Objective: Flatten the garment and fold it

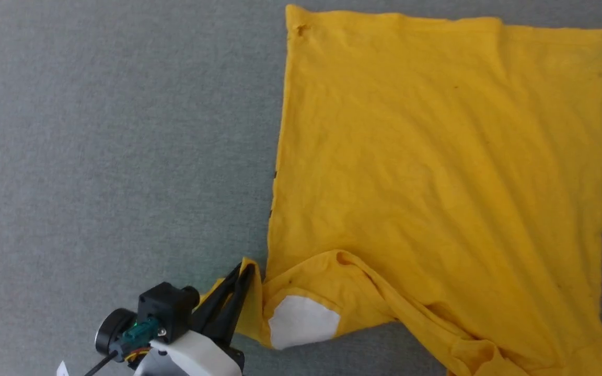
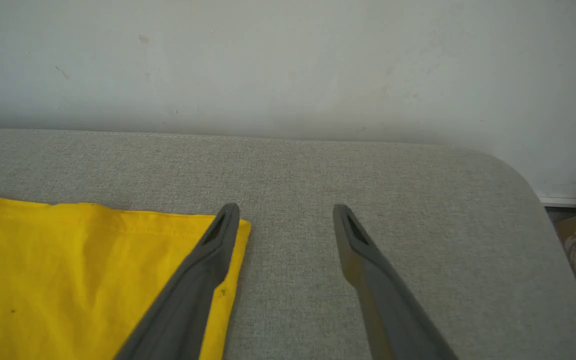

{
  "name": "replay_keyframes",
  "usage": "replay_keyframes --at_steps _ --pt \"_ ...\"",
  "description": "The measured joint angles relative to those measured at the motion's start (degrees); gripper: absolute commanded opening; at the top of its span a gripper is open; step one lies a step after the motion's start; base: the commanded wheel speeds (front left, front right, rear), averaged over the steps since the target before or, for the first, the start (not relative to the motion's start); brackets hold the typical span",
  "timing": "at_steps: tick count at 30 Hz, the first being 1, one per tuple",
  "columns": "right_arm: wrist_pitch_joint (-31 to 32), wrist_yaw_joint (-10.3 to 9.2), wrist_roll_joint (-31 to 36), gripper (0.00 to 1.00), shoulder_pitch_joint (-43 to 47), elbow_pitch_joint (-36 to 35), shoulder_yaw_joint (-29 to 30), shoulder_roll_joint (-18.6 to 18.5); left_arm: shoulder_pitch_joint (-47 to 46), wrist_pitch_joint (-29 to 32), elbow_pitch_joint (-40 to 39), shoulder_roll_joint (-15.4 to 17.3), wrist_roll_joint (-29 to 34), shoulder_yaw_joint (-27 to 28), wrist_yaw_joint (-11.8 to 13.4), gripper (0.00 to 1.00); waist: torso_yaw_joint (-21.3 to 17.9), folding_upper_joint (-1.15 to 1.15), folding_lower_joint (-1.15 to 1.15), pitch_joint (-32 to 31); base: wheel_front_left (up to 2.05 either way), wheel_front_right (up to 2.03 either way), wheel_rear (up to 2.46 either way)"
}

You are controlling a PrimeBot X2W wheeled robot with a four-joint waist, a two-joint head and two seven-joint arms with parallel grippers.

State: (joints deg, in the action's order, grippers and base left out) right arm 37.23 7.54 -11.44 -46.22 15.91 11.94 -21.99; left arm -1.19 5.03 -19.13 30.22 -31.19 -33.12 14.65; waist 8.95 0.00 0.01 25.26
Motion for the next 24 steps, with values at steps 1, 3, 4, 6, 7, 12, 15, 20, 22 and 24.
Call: replay_keyframes --at_steps 1,3,4,6,7,12,15,20,22,24 --pt "0.0 0.0 0.4 1.0 -0.2 0.9 0.7 0.2 -0.3 0.0 0.0 -0.2 0.0 -0.2 0.0 0.0 0.6 0.0 0.0 0.8 0.0 0.0 0.0" --pt "0.0 0.0 1.3 1.0 -0.5 2.4 1.7 0.6 -0.6 0.0 0.1 -0.7 0.0 -0.4 -0.1 0.0 1.9 0.0 0.0 2.1 0.0 0.0 0.0" --pt "0.1 0.0 1.7 1.0 -0.5 3.0 2.1 0.8 -0.7 0.0 0.1 -0.9 0.0 -0.5 -0.1 0.0 2.6 0.0 0.0 2.7 0.0 0.0 0.0" --pt "0.0 0.0 1.9 1.0 -0.5 4.1 2.9 1.2 -0.9 -0.1 0.3 -1.2 0.0 -0.7 -0.3 0.0 3.9 0.0 -0.01 3.9 0.0 0.0 0.0" --pt "0.0 0.0 2.1 1.0 -0.5 4.5 3.3 1.4 -1.2 -0.1 0.4 -1.3 0.0 -0.8 -0.5 0.0 4.5 0.0 -0.01 4.4 0.0 0.0 0.0" --pt "0.9 0.0 4.6 0.56 -0.5 7.1 5.9 2.4 -1.7 -0.1 0.8 -1.5 0.0 -1.2 -0.5 0.0 7.1 0.0 -0.01 6.5 0.0 0.0 0.0" --pt "1.1 0.0 6.7 0.0 -1.0 6.9 7.8 2.9 -1.8 -0.1 0.9 -1.6 0.0 -1.3 -0.5 0.0 8.0 0.0 -0.02 7.3 0.0 0.0 0.0" --pt "0.0 -0.01 8.5 0.0 -1.4 6.7 8.5 4.9 -1.9 -0.1 1.3 -1.3 0.4 -1.3 -0.5 0.0 8.0 0.0 -0.02 6.7 0.0 0.0 0.0" --pt "-0.7 -0.01 8.1 0.0 -0.9 6.4 8.2 5.7 -1.9 0.0 1.4 -1.1 0.4 -1.1 -0.5 0.0 7.7 0.0 -0.01 6.0 0.0 0.0 0.0" --pt "-1.7 0.0 6.9 0.0 0.2 5.5 7.2 6.1 -1.8 0.1 1.5 -0.7 0.4 -1.0 -0.5 0.0 7.2 0.0 -0.02 5.0 0.0 0.0 0.0"
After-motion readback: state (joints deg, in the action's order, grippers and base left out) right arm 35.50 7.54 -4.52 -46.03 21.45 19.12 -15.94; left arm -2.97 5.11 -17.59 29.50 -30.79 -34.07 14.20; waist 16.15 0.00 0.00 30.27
